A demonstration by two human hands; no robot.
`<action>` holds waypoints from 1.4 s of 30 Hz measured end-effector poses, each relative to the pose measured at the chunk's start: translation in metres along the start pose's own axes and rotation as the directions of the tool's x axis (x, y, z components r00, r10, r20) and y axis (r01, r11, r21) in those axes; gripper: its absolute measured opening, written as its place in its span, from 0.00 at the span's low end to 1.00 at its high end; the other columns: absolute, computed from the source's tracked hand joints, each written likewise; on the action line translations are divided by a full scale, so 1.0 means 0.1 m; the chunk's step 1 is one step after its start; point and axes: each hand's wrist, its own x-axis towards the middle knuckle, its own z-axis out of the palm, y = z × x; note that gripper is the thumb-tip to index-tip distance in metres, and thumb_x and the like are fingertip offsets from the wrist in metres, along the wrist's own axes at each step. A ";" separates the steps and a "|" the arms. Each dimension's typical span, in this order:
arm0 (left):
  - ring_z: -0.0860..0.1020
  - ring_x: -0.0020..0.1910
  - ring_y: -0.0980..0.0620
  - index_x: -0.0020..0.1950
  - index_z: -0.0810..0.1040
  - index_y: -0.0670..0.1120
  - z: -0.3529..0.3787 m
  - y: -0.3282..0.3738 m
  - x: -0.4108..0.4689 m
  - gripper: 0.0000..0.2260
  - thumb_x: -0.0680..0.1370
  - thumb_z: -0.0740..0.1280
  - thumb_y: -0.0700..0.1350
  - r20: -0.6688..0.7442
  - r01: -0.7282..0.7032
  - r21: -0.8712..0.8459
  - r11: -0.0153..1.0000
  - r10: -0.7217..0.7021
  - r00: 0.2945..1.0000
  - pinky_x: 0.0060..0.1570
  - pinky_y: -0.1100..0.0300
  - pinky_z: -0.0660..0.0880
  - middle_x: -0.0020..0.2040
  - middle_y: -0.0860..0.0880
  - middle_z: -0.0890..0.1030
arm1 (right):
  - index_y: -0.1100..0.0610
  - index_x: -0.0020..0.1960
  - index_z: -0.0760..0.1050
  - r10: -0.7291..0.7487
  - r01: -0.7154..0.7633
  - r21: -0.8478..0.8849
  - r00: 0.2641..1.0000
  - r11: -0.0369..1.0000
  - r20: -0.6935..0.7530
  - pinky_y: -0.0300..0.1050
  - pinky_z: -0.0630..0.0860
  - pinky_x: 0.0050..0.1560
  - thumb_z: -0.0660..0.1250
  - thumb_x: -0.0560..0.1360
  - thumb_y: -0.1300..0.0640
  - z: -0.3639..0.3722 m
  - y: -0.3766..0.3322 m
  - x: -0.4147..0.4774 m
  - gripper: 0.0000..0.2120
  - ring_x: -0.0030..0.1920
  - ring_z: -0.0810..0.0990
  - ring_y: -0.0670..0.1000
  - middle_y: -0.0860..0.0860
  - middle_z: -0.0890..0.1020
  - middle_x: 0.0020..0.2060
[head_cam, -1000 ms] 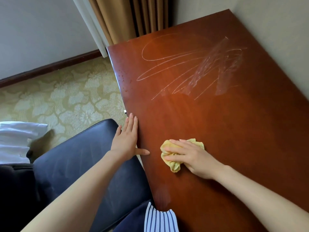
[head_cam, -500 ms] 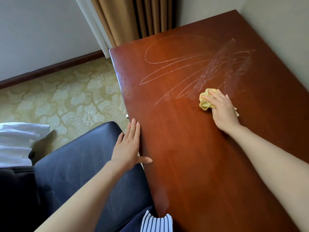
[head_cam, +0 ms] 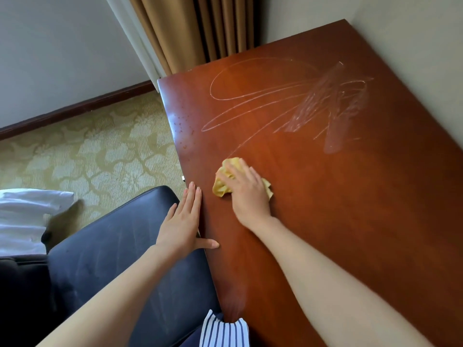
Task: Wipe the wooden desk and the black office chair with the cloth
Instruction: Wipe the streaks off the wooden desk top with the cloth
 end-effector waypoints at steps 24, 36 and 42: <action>0.36 0.76 0.50 0.75 0.31 0.43 -0.02 0.02 -0.02 0.60 0.63 0.65 0.72 -0.036 -0.021 0.024 0.999 0.022 0.999 0.73 0.58 0.50 0.71 0.49 0.27 | 0.53 0.66 0.74 -0.026 0.042 -0.109 0.990 0.993 0.139 0.52 0.59 0.72 0.62 0.72 0.77 -1.17 1.70 -0.76 0.29 0.73 0.61 0.55 0.53 0.70 0.70; 0.39 0.77 0.47 0.76 0.35 0.40 -0.10 0.09 -0.02 0.59 0.64 0.68 0.69 -0.006 -0.015 0.046 0.999 0.015 1.000 0.74 0.55 0.52 0.77 0.43 0.34 | 0.50 0.69 0.71 0.575 -0.597 0.009 0.769 0.802 -0.280 0.52 0.53 0.73 0.57 0.79 0.66 -0.34 0.60 -0.45 0.22 0.76 0.55 0.54 0.48 0.66 0.73; 0.40 0.77 0.45 0.77 0.37 0.39 -0.17 0.06 0.01 0.57 0.67 0.68 0.68 0.045 -0.035 0.107 0.994 0.030 0.999 0.74 0.50 0.51 0.77 0.41 0.36 | 0.50 0.64 0.76 0.256 -0.266 -0.034 0.950 0.963 -0.177 0.51 0.56 0.70 0.64 0.75 0.68 -0.01 -0.01 -0.99 0.21 0.72 0.65 0.57 0.48 0.73 0.67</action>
